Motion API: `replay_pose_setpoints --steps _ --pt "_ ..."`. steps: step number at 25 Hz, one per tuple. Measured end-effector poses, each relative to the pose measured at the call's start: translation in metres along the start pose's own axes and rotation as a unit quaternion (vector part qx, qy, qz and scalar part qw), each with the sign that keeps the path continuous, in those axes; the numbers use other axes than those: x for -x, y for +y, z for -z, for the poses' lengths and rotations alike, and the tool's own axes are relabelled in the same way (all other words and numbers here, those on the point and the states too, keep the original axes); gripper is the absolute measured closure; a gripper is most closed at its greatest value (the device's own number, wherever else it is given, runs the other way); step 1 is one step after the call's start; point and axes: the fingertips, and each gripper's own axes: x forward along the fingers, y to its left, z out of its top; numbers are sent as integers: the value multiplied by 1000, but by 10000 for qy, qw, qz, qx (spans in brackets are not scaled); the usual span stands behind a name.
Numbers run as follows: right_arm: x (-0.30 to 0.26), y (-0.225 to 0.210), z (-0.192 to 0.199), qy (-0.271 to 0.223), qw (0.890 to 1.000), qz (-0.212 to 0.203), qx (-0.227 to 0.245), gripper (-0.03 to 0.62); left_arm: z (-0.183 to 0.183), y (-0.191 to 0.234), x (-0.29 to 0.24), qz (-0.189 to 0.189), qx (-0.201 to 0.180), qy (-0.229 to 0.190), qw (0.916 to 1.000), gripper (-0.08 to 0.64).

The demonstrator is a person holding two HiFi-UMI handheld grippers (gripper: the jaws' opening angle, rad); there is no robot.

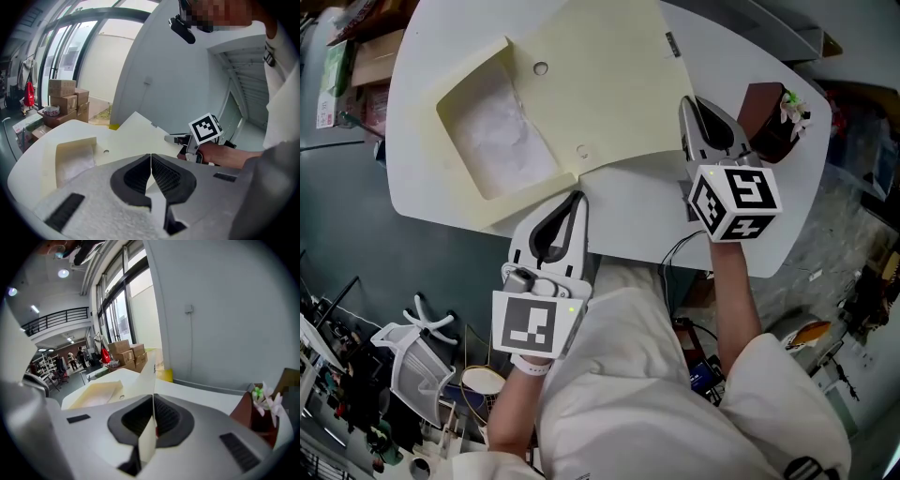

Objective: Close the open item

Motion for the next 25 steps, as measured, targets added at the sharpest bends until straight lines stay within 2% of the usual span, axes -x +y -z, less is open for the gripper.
replay_pose_setpoints --steps 11,18,25 --pt "48 -2 -31 -189 9926 650 1004 575 -7 8 19 5 -31 -178 9998 531" --pt "64 39 -42 -282 9830 735 1661 575 -2 18 41 -48 76 -281 9996 531" --pt "68 97 -50 -239 9726 606 2234 575 5 34 69 -153 185 -416 9988 531"
